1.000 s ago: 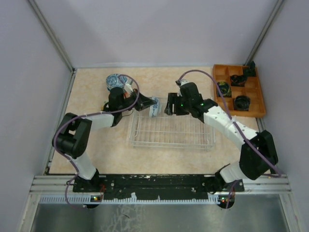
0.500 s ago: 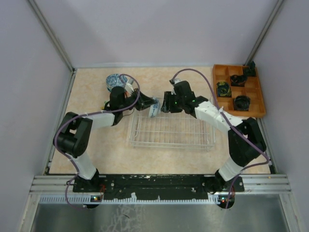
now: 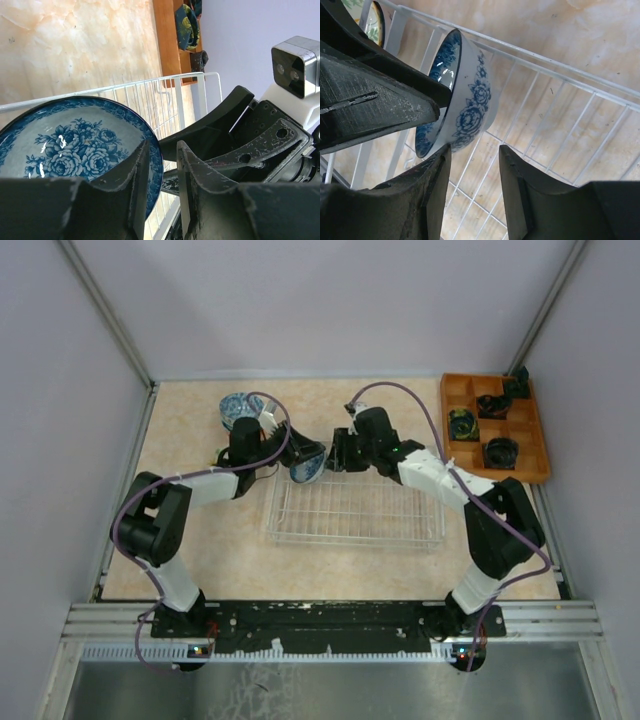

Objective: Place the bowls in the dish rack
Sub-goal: Adjust the bowl in the dish rack.

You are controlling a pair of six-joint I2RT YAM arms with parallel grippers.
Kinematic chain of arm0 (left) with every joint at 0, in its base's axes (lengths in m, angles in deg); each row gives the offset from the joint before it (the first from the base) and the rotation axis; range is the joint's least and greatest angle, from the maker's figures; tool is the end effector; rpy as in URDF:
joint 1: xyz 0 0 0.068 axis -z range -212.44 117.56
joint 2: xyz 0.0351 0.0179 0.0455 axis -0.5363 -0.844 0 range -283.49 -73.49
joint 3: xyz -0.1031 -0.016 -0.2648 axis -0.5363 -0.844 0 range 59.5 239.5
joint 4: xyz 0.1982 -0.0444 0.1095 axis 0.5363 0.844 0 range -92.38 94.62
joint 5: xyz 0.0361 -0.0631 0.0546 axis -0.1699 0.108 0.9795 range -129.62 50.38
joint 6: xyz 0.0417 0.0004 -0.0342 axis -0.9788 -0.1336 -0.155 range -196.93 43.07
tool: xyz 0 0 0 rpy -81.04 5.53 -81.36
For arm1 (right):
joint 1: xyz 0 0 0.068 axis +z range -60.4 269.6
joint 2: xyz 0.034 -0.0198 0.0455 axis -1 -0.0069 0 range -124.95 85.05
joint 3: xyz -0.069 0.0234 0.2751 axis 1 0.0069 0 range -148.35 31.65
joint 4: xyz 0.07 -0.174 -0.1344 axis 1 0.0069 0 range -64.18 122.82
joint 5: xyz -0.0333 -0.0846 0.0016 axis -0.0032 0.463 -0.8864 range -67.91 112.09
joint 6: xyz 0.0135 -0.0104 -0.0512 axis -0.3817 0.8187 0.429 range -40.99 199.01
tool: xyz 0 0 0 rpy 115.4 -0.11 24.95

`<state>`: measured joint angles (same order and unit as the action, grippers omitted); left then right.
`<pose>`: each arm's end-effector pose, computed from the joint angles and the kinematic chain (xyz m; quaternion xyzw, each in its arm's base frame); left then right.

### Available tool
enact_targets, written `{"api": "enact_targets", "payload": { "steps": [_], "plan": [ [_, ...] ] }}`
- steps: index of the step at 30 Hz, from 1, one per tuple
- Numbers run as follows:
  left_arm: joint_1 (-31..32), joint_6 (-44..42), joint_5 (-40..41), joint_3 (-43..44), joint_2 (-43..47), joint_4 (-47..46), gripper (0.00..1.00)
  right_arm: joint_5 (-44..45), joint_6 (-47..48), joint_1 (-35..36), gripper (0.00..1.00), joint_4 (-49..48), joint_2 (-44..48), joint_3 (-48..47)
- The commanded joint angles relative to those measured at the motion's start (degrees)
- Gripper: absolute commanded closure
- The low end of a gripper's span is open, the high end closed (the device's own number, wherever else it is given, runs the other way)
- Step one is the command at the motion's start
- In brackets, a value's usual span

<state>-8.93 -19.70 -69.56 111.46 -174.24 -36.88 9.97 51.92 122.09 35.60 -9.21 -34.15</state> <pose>0.3211 -0.1589 0.2391 -0.0696 0.7759 -0.5394 0.3196 0.2835 0.1894 0.2732 -0.0882 0.8915 0.2981 0.3295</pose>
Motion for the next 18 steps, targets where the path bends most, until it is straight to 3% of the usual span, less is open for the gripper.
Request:
{"api": "enact_targets", "payload": {
  "steps": [1, 11, 18],
  "plan": [
    [-1.93, -2.66, 5.13, -2.29, -3.55, 10.44, 0.66, -0.9, -0.59, 0.86, 0.55, -4.06, -2.11, -3.22],
    [-1.61, -4.92, 5.96, 0.67, 1.22, 14.53, 0.6, 0.36, -0.07, 1.25, 0.48, -2.63, -0.98, -3.98],
    [2.01, -14.38, 11.74, 10.59, 2.45, 31.34, 0.55, 3.97, -1.07, 1.09, 0.46, -0.48, 6.45, -0.19]
  ]
}}
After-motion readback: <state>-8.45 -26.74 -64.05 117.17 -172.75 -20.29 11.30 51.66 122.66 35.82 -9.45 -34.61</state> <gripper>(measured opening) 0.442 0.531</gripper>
